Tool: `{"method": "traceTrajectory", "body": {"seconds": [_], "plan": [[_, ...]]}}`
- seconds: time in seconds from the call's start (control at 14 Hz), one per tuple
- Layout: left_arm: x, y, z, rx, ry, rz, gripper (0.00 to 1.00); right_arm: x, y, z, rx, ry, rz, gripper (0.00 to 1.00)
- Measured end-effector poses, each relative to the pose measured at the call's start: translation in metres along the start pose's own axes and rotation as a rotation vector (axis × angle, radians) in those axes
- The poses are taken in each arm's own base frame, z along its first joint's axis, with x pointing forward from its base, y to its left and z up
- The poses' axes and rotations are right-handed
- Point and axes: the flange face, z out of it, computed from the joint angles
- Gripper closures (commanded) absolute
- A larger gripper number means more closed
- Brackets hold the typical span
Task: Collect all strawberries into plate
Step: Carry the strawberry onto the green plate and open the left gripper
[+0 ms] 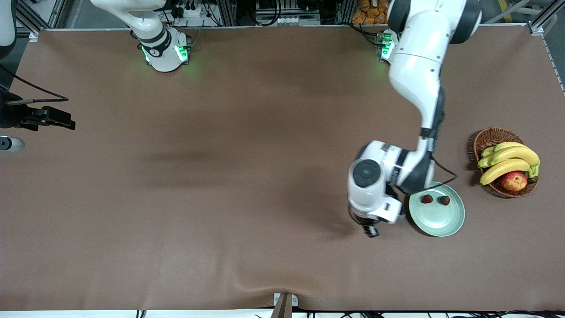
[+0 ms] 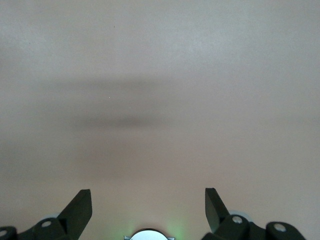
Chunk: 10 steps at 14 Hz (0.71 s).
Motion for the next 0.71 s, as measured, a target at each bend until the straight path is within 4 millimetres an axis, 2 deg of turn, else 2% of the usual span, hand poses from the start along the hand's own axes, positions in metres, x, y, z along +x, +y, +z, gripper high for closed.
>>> {"method": "traceTrajectory", "body": {"seconds": [0.21, 0.43, 0.57, 0.71], "plan": [[0.084, 0.031, 0.011, 0.056, 0.035, 0.077, 1.00, 0.000, 0.000, 0.001, 0.000, -0.003, 0.000, 0.00], [0.157, 0.048, 0.012, 0.119, 0.008, 0.139, 1.00, 0.000, 0.000, 0.001, 0.000, -0.003, 0.000, 0.00], [0.195, 0.046, 0.019, 0.172, -0.026, 0.184, 1.00, 0.000, 0.000, 0.001, 0.000, -0.003, 0.000, 0.00], [0.216, 0.033, 0.031, 0.223, -0.048, 0.234, 1.00, 0.000, 0.000, 0.001, 0.000, -0.003, 0.000, 0.00]]}}
